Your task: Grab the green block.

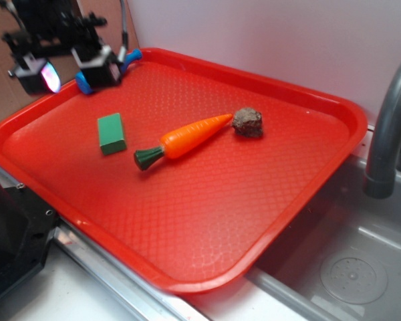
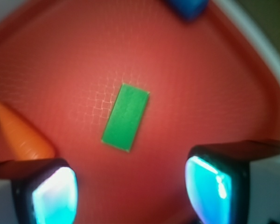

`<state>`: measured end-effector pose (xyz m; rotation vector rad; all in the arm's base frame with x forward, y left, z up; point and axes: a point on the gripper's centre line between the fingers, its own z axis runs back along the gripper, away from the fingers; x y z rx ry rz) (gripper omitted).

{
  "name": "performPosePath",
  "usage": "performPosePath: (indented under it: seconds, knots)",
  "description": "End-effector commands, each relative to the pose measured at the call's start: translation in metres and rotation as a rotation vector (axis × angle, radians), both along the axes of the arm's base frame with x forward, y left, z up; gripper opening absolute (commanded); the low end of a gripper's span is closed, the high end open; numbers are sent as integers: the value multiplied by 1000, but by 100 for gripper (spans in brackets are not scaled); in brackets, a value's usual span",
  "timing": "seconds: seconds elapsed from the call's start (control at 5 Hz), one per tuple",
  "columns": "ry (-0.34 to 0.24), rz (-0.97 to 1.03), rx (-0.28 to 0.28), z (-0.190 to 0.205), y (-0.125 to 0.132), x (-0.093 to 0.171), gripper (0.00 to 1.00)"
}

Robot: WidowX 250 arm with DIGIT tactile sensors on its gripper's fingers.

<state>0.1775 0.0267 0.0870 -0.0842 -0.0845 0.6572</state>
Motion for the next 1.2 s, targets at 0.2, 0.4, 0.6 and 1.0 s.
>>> performPosePath:
  seconds: [0.2,0.4,0.6,1.0]
  knots:
    - [150,130,26,-62,5,15,100]
    - [191,115,6,-81,4,-4,100]
    - [206,107,33,-85,2,-21,100]
    - [172,-5,-31,-87,6,-64,0]
